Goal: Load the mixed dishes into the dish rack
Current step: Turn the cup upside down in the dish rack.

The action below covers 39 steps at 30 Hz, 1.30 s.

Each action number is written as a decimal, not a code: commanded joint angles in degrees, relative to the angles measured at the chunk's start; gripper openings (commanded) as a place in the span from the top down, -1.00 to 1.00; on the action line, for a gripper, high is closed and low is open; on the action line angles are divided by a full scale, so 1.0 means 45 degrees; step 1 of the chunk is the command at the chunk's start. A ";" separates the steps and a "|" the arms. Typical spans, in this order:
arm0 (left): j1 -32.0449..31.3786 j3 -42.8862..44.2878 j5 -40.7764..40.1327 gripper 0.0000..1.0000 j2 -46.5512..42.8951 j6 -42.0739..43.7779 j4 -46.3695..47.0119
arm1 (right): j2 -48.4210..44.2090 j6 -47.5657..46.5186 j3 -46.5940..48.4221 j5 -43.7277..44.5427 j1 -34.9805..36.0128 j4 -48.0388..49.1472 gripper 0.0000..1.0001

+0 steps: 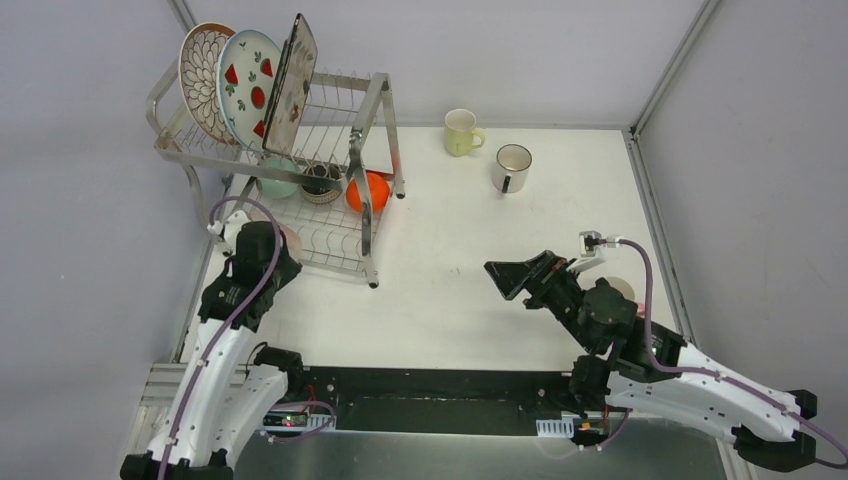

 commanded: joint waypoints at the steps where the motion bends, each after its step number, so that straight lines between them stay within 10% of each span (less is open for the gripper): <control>1: 0.0030 0.0374 -0.0987 1.00 0.1031 0.1161 0.3430 | -0.0074 -0.0459 0.0477 0.0192 -0.0026 0.0089 -1.00; 13: 0.0345 -0.0622 -0.2639 1.00 0.2412 0.4098 0.6500 | -0.0013 -0.0332 0.0520 0.0001 -0.0026 0.0504 -1.00; 39: 0.4095 -0.1947 0.1140 1.00 0.4804 0.5766 1.0976 | 0.0224 0.0344 -0.0144 -0.0533 -0.0028 0.1207 -1.00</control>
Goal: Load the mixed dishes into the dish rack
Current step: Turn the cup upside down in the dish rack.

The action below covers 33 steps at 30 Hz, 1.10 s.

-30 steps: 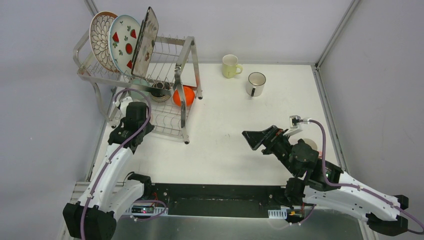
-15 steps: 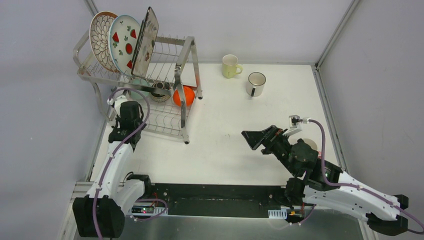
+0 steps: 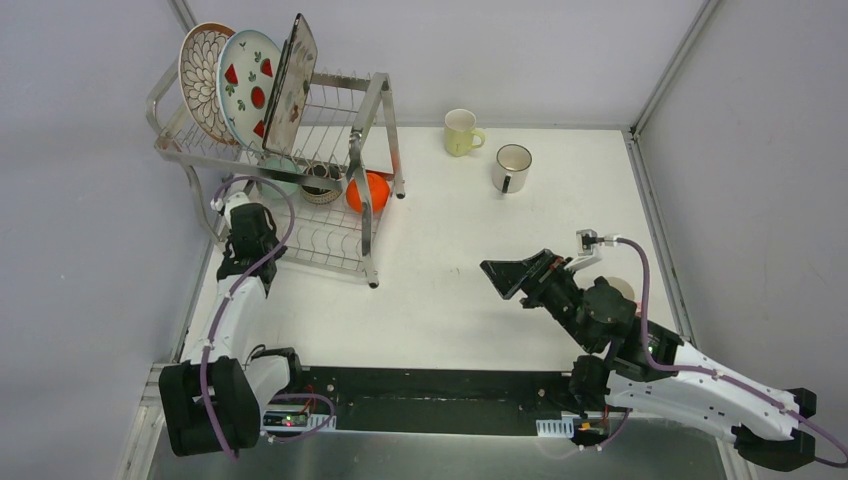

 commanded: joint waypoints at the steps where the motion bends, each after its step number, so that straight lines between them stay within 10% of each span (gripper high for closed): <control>1: 0.0281 0.0374 0.0358 1.00 0.0217 0.0884 0.2761 | -0.0036 0.0120 -0.0129 -0.0167 -0.0027 0.0559 -1.00; 33: 0.1343 0.1757 0.1488 0.80 0.3219 0.3054 0.4331 | -0.0299 -0.0300 -0.0413 -0.0127 -0.0026 0.0721 -1.00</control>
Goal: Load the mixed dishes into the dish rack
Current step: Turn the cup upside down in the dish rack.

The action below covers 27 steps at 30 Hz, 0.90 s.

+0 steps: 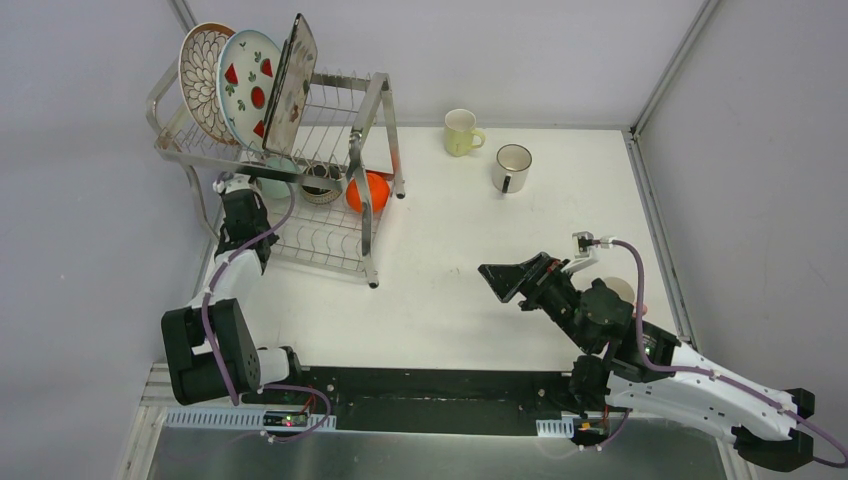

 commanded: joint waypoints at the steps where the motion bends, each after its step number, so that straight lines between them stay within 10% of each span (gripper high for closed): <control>1: 0.0117 0.0865 0.0724 0.79 -0.0049 0.0620 0.1896 | -0.0207 -0.0204 -0.0061 0.0130 -0.0024 0.0592 -1.00; 9: 0.0206 0.1059 0.1027 0.76 0.0523 0.0990 0.2075 | -0.0137 -0.0164 -0.0018 -0.0025 -0.0026 0.0663 -1.00; 20: 0.0208 0.1553 0.0652 0.15 0.0534 0.1146 0.1088 | 0.0056 -0.0143 -0.0054 -0.0039 -0.0026 0.0907 -1.00; 27: 0.0213 0.1464 -0.0458 0.30 -0.0134 0.1087 0.0328 | 0.0365 0.0034 -0.0033 -0.0239 -0.0026 0.1107 -1.00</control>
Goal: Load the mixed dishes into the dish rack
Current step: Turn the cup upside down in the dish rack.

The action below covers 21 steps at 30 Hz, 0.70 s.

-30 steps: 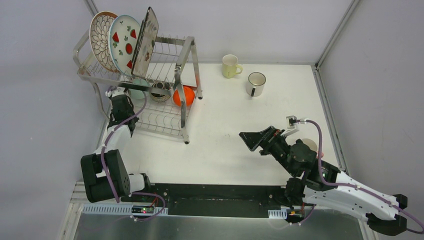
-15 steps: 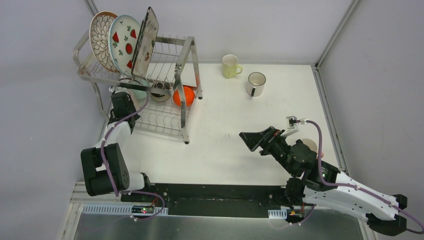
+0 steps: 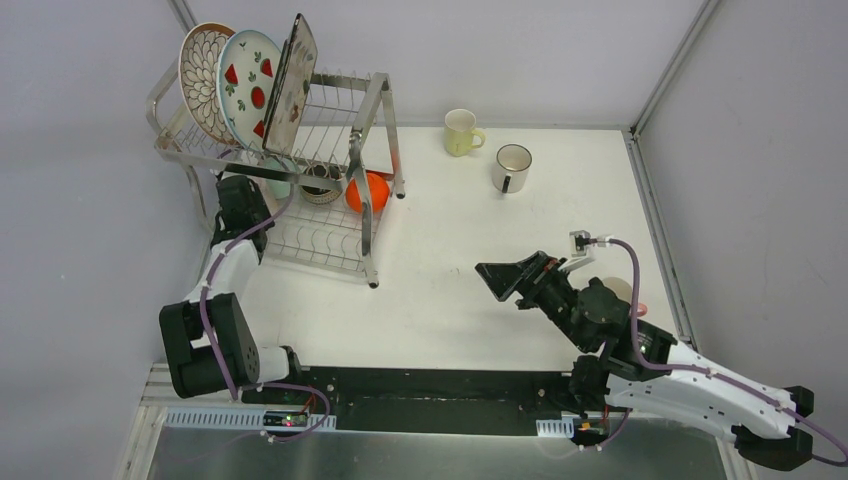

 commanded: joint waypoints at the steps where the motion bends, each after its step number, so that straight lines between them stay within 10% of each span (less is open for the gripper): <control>1: 0.0131 0.0316 -0.0934 0.33 -0.0783 0.0088 -0.0361 | 0.0219 0.0069 0.0039 -0.0229 -0.0026 0.0666 -1.00; 21: 0.0128 0.0643 -0.3202 0.34 -0.1097 -0.0187 -0.1433 | -0.0150 0.0302 -0.0201 -0.0145 -0.0027 0.0228 -1.00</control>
